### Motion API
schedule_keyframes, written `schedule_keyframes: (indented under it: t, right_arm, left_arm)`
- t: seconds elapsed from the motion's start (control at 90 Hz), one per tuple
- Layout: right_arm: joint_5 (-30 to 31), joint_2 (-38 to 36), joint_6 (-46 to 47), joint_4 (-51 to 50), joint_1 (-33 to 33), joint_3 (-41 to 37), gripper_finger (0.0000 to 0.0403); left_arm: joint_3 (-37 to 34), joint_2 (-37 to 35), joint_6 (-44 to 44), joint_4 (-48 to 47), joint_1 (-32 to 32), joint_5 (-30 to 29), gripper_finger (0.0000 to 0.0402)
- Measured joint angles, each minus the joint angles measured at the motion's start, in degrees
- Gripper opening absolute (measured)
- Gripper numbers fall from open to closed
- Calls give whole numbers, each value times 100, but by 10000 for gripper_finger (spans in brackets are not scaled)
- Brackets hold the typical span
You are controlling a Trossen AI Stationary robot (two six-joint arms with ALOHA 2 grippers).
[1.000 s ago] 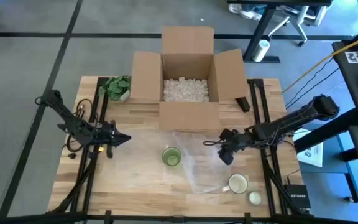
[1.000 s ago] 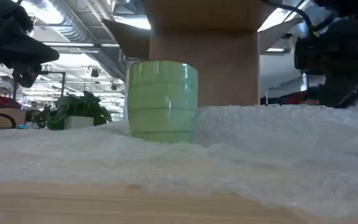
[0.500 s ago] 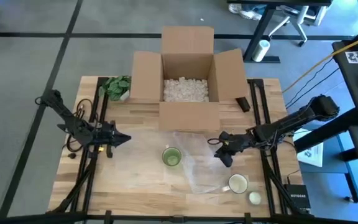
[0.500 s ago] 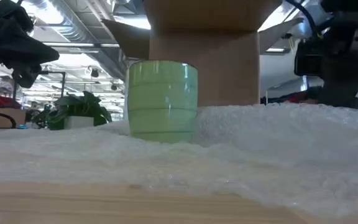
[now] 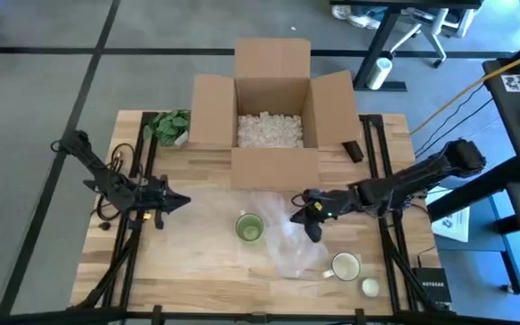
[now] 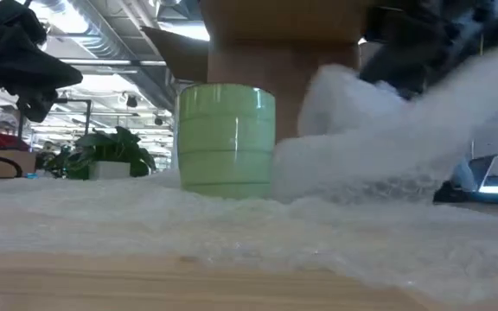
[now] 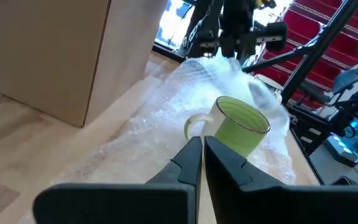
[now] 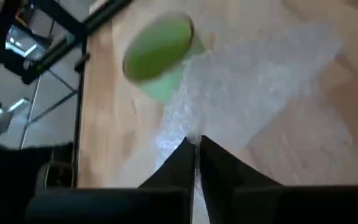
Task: Wrap mug
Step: Wrap the green mug with bubble wrap
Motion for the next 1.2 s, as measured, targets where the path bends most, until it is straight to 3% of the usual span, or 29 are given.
schedule_keyframes:
  t: [0.389, 0.778, 1.2]
  right_arm:
    - [-989, 1889, -814, -88, -408, 1946, 0]
    - [-1182, 2545, -1099, -1720, -443, 3344, 0]
    - [-1483, 3680, -1285, -3095, -561, 4786, 0]
  left_arm:
    - [0, 0, 0, 1, 0, 0, 0]
    - [0, 0, -34, -7, 0, -2, 0]
    - [0, 374, -653, -6, 1, 12, 0]
